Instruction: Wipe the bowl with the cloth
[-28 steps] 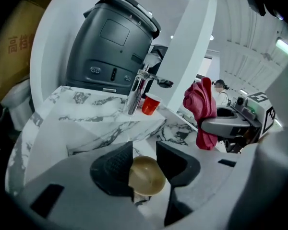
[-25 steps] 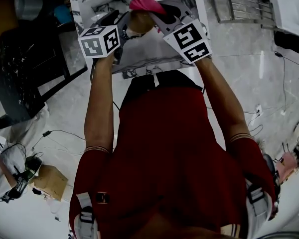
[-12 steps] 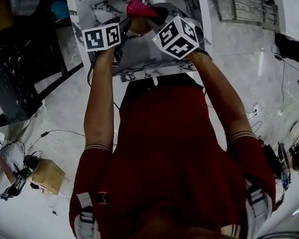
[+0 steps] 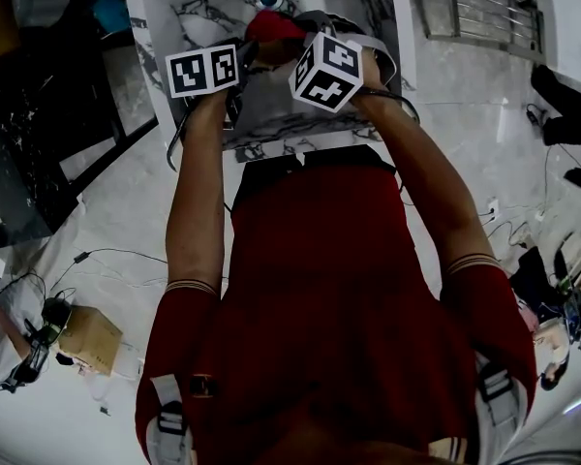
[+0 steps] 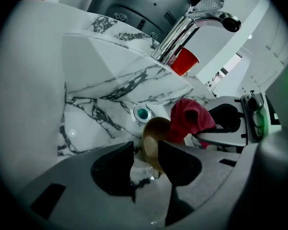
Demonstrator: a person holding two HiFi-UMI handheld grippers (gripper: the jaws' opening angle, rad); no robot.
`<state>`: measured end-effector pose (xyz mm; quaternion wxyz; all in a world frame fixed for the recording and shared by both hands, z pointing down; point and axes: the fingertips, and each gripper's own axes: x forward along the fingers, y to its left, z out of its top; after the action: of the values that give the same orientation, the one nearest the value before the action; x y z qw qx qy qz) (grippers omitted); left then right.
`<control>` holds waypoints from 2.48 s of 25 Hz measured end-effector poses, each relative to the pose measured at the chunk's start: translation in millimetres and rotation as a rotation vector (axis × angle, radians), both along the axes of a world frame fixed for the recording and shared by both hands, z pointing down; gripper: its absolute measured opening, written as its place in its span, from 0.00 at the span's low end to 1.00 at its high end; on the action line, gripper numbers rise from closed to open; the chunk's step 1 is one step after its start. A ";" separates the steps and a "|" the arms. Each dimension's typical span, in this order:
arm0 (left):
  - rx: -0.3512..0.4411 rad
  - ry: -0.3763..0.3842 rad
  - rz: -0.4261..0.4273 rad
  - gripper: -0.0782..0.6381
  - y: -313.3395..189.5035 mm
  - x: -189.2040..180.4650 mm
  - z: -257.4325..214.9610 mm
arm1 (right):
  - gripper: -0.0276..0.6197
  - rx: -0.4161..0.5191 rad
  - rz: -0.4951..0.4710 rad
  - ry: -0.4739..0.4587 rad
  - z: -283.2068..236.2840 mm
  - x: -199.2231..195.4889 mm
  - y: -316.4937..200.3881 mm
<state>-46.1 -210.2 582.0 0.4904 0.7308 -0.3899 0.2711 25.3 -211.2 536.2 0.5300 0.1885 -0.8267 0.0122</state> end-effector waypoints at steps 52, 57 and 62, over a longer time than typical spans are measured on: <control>0.066 0.020 -0.070 0.14 -5.6 -3.2 -1.2 | 0.19 -0.005 -0.196 0.518 40.0 10.4 -16.2; 0.070 0.014 -0.075 0.13 -6.0 -4.8 -1.7 | 0.19 0.000 -0.250 0.575 37.7 18.6 -9.4; 0.070 0.018 -0.080 0.13 -6.8 -5.0 -1.8 | 0.19 -0.013 -0.332 0.630 38.8 25.0 3.4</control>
<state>-51.1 -217.0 580.1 0.4783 0.7337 -0.4238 0.2310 50.3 -207.8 575.0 0.7549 0.0427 -0.6418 -0.1277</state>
